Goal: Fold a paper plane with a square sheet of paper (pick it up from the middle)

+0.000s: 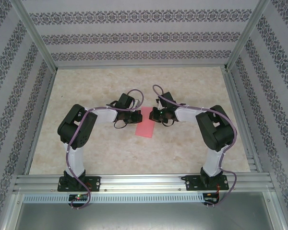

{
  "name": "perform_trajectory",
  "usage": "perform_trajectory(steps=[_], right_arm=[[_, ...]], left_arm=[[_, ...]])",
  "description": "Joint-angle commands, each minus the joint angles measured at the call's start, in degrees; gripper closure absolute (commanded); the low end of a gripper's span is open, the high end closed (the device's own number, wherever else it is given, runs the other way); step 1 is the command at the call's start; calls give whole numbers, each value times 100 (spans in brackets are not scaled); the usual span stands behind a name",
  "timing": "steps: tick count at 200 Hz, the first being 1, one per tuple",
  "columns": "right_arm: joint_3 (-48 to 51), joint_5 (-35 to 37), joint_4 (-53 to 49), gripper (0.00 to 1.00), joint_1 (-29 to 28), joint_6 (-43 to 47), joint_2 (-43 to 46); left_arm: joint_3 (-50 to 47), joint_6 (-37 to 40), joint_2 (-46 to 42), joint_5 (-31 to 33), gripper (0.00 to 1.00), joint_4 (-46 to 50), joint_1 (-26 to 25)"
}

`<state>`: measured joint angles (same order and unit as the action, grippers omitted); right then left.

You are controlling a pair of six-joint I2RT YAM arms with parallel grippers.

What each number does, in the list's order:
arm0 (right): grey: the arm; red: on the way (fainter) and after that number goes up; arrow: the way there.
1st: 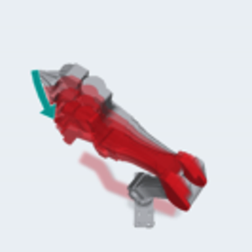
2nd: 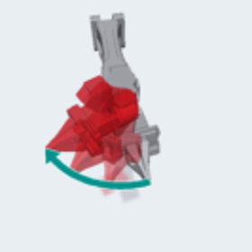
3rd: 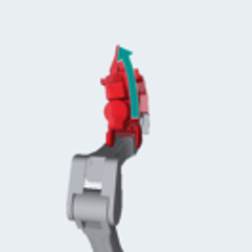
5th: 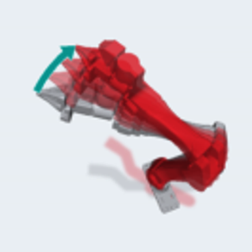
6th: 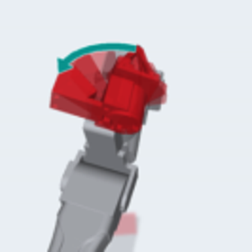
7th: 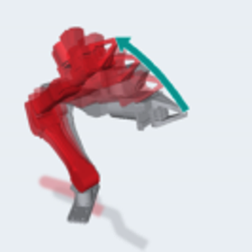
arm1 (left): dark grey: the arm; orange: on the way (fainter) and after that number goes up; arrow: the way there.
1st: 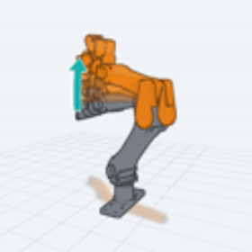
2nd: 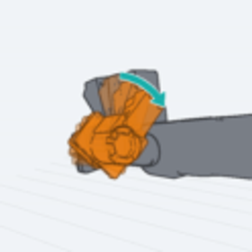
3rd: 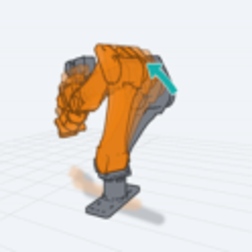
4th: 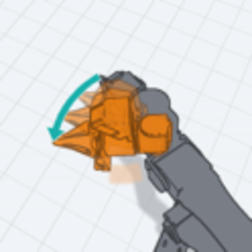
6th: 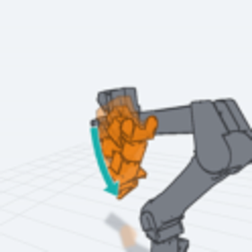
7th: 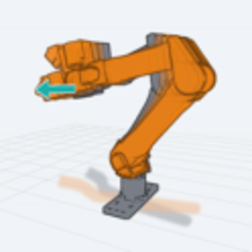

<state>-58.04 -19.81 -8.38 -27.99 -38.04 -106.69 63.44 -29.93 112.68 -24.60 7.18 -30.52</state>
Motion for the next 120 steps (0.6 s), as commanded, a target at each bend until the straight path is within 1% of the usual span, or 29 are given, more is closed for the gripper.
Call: perform_trajectory(steps=[1,28,58,73,87,105,120], right_arm=[[204,462,0,96,13,-277,12],[636,896,44,96,-43,-799,308],[1309,1341,84,95,-197,-1703,915],[1632,1452,209,95,-383,-2240,1228],[1889,1450,444,93,-616,-2788,1472],[2112,1397,819,93,-920,-3412,1622],[2247,1331,1137,92,-1089,-3718,1659]], left_arm=[[-176,203,26,138,97,961,-103],[-357,-113,-339,17,93,729,-154],[-749,-538,-945,173,86,533,-379],[-974,-771,-1307,402,81,467,-562],[-1182,-1002,-1655,645,79,394,-751],[-1427,-1285,-2037,965,77,344,-979],[-1618,-1528,-2293,1221,75,326,-1169]])
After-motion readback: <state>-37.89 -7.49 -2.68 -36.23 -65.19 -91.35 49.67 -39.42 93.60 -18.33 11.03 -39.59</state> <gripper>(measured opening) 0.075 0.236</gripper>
